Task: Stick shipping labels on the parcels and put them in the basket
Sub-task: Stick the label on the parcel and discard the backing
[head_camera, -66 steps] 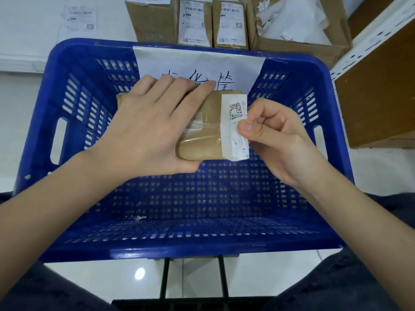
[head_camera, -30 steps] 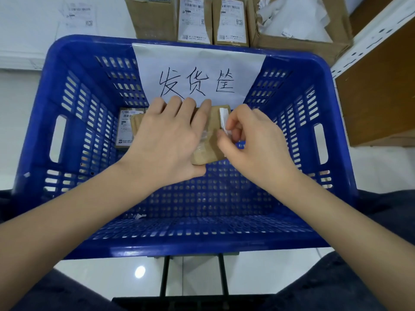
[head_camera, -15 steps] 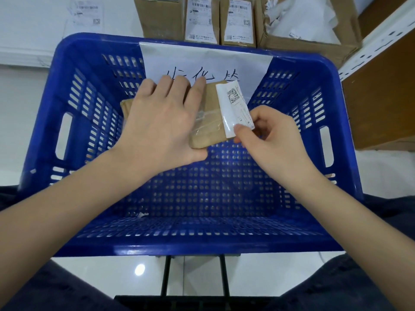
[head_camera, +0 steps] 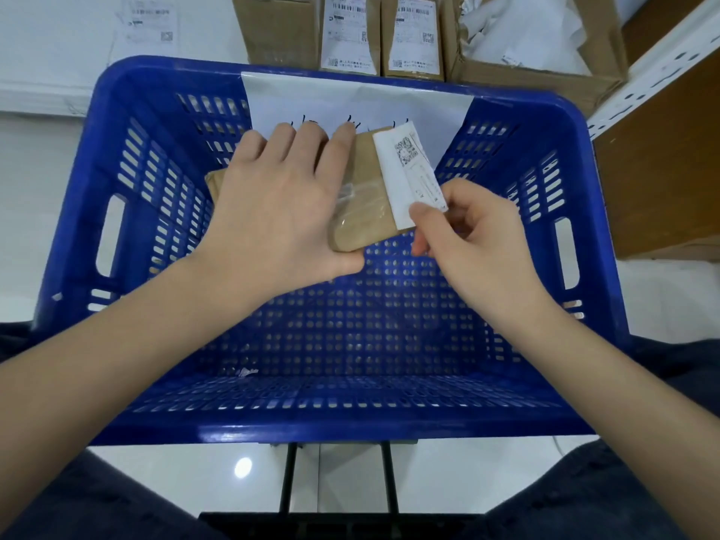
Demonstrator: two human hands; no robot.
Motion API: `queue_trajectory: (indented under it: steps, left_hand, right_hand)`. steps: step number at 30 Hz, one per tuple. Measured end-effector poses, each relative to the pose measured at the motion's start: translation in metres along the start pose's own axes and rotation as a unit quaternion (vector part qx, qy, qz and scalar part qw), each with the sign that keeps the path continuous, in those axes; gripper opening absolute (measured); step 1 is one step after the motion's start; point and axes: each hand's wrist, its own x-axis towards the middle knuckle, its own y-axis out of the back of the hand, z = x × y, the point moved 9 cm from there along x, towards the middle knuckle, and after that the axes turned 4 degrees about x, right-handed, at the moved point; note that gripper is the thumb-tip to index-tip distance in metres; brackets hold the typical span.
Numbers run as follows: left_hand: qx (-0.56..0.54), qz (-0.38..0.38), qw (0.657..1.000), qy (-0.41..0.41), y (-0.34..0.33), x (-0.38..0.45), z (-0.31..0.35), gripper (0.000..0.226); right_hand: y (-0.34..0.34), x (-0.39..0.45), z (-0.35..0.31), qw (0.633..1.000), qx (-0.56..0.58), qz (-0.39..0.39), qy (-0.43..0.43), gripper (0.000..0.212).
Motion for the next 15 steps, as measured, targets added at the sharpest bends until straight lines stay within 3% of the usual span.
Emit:
queue_trajectory:
  steps: [5, 10, 15]
  left_hand:
    - [-0.007, -0.002, 1.0, 0.011, 0.002, 0.003, -0.005, 0.102]
    - [-0.005, -0.001, 1.0, 0.004, 0.0, 0.001, -0.003, 0.099]
    - [0.008, -0.005, 1.0, -0.012, -0.003, -0.002, 0.005, 0.097]
  right_hand:
    - [-0.005, -0.004, -0.003, 0.999, 0.038, -0.014, -0.001, 0.042]
    - [0.01, 0.003, -0.001, 0.996, -0.066, 0.043, 0.046, 0.023]
    - [0.008, -0.001, -0.002, 0.978, -0.191, 0.058, 0.054, 0.02]
